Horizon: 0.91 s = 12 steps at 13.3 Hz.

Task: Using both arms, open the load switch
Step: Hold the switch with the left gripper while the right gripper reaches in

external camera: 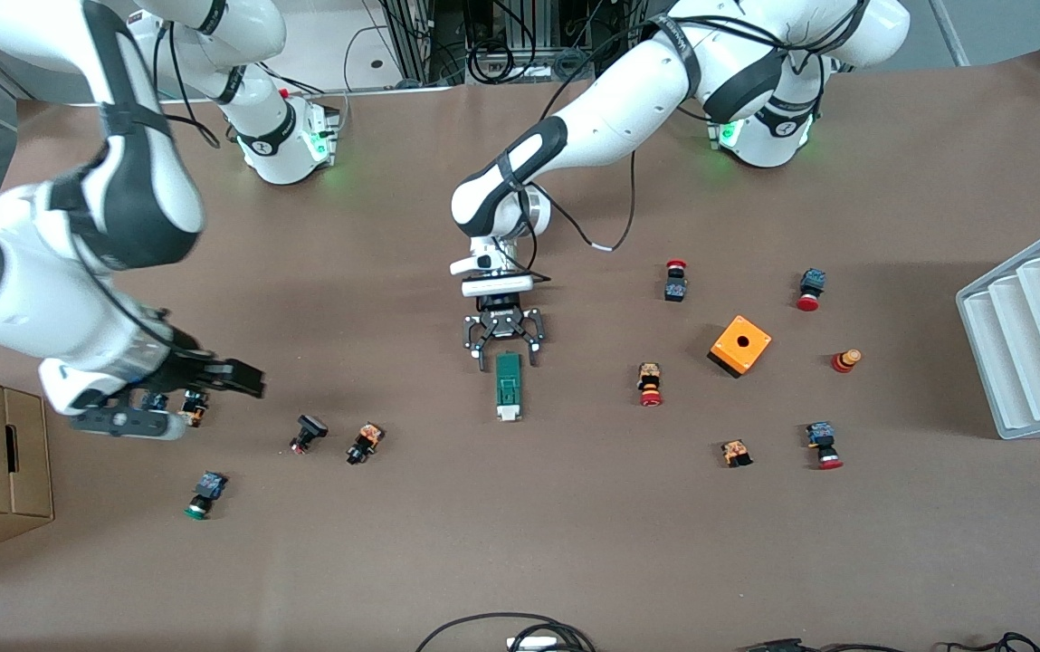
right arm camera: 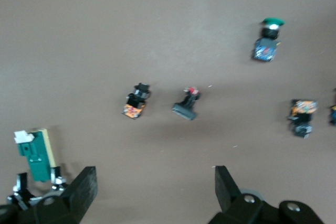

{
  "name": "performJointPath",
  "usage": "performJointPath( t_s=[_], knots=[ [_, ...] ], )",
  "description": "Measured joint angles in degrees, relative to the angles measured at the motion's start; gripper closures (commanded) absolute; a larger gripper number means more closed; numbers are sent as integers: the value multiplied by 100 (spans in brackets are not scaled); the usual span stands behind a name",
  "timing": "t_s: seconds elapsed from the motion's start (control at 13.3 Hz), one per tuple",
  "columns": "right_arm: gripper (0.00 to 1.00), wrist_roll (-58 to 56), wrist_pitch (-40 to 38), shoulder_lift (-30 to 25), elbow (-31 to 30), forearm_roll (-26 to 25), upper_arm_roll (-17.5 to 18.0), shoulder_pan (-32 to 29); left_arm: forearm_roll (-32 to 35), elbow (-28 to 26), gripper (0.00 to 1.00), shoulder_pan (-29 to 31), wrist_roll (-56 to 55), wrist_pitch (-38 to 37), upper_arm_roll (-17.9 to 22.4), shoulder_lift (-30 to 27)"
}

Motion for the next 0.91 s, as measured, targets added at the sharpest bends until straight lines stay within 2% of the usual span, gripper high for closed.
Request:
performJointPath(
  t_s=[0.38,0.6,0.91],
  knots=[
    [0,1546,20,601,478,0,0,691,0,3,1,0,0,-2,-5,18],
    [0,2132,21,857,611,0,1,945,1,4,9,0,-3,-2,-6,53],
    [0,2426,38,1111,668,529,-12,1053,2,5,20,1,-54,-2,-13,70]
  ],
)
